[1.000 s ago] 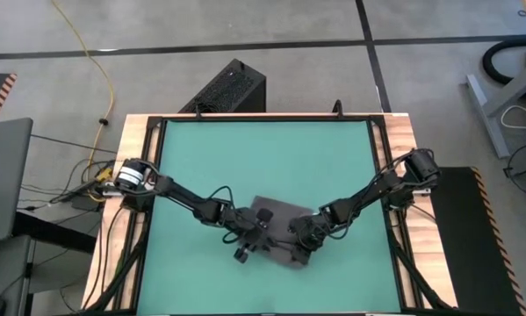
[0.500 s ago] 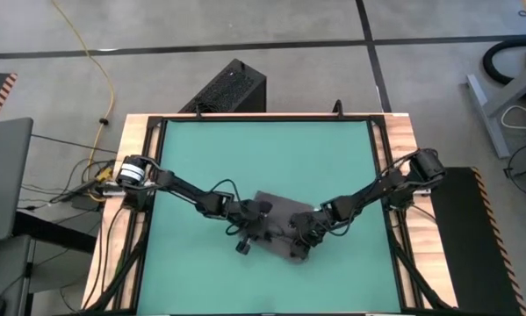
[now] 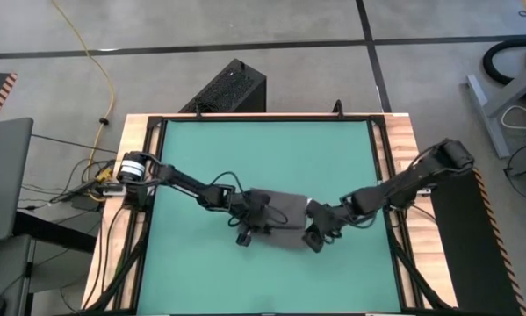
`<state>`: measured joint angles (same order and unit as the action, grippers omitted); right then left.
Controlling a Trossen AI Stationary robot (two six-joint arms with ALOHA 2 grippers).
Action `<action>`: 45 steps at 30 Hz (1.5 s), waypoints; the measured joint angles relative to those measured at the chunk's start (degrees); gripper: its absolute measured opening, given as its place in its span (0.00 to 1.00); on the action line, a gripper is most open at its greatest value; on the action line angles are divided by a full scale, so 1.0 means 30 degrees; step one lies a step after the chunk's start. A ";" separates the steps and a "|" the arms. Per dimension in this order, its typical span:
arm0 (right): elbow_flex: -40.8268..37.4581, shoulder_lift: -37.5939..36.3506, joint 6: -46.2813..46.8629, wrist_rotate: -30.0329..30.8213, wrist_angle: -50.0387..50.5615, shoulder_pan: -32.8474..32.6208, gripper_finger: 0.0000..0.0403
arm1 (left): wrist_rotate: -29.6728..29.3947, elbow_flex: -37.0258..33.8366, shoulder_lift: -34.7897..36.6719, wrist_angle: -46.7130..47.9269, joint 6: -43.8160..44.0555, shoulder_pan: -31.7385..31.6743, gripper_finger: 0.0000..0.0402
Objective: Roll towel into tight, uniform cylinder
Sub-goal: Roll the gray towel
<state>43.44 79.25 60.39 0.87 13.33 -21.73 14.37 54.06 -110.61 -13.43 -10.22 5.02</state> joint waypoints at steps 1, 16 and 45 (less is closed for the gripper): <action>0.0000 -0.0188 -0.0516 0.0747 -0.0104 -0.0334 0.45 | 0.0110 0.0000 0.0000 0.0077 0.0000 -0.0113 0.00; 0.0044 0.2979 -1.0160 0.8251 -0.3844 -0.2954 0.45 | 0.1980 -0.0036 -0.0042 0.0381 0.0075 -0.1365 0.00; 0.0452 0.6271 -0.6124 0.0078 -0.6525 -0.0540 0.15 | 0.7040 -0.0111 0.3078 0.1058 -0.2455 -0.1528 0.01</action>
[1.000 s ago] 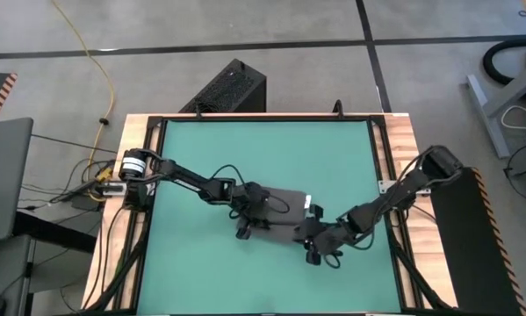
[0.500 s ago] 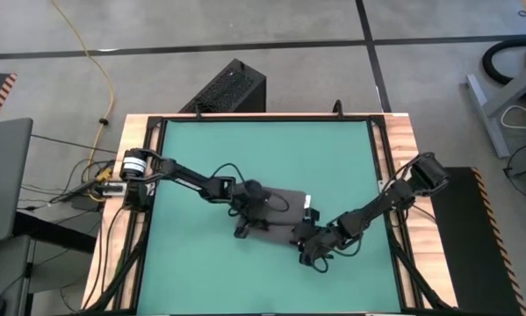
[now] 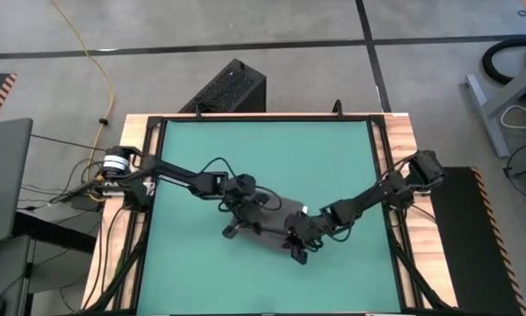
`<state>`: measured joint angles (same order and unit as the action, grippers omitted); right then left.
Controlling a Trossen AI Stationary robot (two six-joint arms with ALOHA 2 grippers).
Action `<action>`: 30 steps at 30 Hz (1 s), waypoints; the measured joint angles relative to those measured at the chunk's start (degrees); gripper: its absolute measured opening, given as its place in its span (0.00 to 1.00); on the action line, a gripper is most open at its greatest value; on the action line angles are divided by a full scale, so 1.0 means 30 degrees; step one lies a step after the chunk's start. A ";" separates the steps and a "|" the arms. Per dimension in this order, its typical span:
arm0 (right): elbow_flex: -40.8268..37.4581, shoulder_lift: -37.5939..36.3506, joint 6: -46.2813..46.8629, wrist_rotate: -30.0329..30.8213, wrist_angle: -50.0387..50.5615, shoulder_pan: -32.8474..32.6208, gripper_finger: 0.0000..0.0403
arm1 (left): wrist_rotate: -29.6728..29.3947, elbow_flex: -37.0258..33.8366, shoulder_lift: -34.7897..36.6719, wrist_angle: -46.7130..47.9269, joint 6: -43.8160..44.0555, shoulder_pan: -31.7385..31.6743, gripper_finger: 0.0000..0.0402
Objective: Roll towel into tight, uniform cylinder
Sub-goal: Roll the gray towel
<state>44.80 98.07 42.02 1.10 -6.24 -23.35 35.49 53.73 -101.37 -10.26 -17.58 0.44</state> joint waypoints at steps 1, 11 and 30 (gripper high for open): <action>-0.0005 -0.0002 0.0159 -0.0290 -0.0304 0.0047 0.15 | -0.0293 -0.0054 0.0274 0.0241 -0.0224 0.0143 0.00; -0.1366 0.0007 0.3116 -0.0821 -0.2967 0.0260 0.15 | -0.3086 -0.1740 0.1523 0.2426 -0.0497 0.0497 0.04; -0.1902 0.0173 0.5285 -0.1501 -0.3053 0.0483 0.15 | -0.3218 -0.2192 0.5719 0.1536 -0.1747 0.1821 0.35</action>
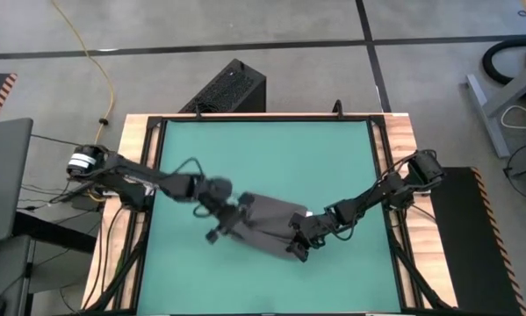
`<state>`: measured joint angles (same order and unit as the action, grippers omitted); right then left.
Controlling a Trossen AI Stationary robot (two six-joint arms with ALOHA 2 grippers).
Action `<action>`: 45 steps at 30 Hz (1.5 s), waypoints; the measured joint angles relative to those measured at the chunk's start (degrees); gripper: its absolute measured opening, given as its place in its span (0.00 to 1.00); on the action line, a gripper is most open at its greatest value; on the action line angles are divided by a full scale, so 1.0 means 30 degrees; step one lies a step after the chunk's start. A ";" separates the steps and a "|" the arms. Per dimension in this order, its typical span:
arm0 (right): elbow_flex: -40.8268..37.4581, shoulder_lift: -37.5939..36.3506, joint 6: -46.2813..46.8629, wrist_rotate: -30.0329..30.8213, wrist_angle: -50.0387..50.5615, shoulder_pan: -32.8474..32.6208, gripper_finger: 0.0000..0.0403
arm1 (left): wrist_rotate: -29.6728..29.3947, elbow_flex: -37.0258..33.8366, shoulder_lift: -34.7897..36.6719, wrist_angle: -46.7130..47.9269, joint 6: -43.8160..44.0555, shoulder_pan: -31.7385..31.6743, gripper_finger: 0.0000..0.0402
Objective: Roll towel into tight, uniform cylinder
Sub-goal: Roll the gray towel
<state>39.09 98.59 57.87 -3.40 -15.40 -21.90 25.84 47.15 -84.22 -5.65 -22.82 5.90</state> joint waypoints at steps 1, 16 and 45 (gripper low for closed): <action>-0.0003 0.0000 0.0080 0.0000 -0.0027 0.0078 0.15 | -0.0299 -0.0277 -0.0218 -0.0922 -0.0375 0.0619 0.36; 0.0000 0.0007 0.0739 0.0131 -0.0014 0.0054 0.15 | -0.9682 -0.0640 -0.5936 -0.7017 -0.2972 0.4059 0.55; -0.0016 0.0021 0.0837 -0.0255 -0.1218 0.0650 0.48 | -0.7630 0.0730 -0.8170 -0.3164 0.1351 0.1710 0.14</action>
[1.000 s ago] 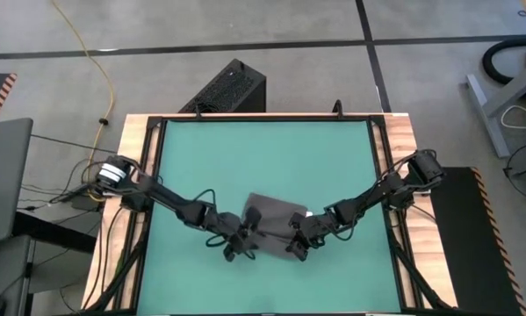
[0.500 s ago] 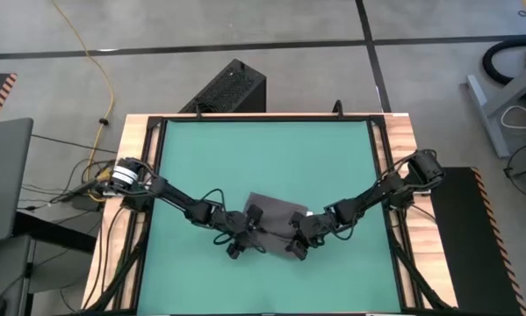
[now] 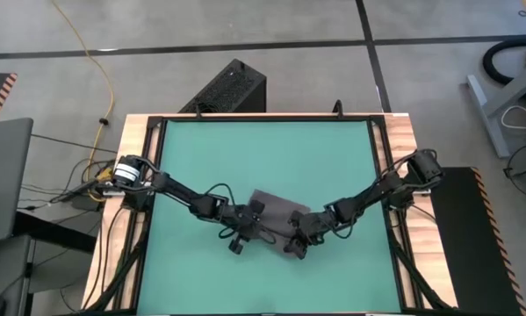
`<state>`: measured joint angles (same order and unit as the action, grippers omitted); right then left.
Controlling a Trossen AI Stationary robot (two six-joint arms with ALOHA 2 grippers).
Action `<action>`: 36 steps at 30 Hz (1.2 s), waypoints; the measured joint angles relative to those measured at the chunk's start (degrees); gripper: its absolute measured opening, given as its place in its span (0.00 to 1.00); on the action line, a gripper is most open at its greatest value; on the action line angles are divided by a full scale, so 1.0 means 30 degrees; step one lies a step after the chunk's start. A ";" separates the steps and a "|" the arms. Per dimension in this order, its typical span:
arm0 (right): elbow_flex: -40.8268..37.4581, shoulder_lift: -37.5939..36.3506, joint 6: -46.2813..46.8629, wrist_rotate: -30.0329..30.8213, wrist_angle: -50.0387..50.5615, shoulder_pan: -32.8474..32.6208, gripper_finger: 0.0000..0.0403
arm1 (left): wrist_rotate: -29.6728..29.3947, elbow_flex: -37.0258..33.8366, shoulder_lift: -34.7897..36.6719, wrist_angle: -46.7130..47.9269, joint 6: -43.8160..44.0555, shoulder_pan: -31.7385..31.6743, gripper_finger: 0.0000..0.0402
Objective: Roll towel into tight, uniform cylinder
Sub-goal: Roll the gray towel
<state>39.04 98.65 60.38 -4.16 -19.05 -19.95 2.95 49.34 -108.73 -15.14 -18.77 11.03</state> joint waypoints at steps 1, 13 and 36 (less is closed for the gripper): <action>0.0002 -0.0105 -0.0058 -0.0230 0.0130 0.0096 0.51 | 0.0139 0.0000 0.0000 0.0052 0.0025 -0.0025 0.14; -0.0046 -0.5299 -0.1440 0.2301 0.6301 -0.0182 0.54 | 0.8345 -0.0051 -0.0036 0.1067 0.3981 -0.2886 0.14; 0.8028 0.2082 -1.2215 0.9982 1.1527 -0.3167 0.54 | 1.2245 -0.0029 -0.0009 0.3267 0.7350 -0.4789 0.14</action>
<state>63.13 104.89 23.73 25.78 15.53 -29.45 39.68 49.25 -108.75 -5.34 3.28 -3.33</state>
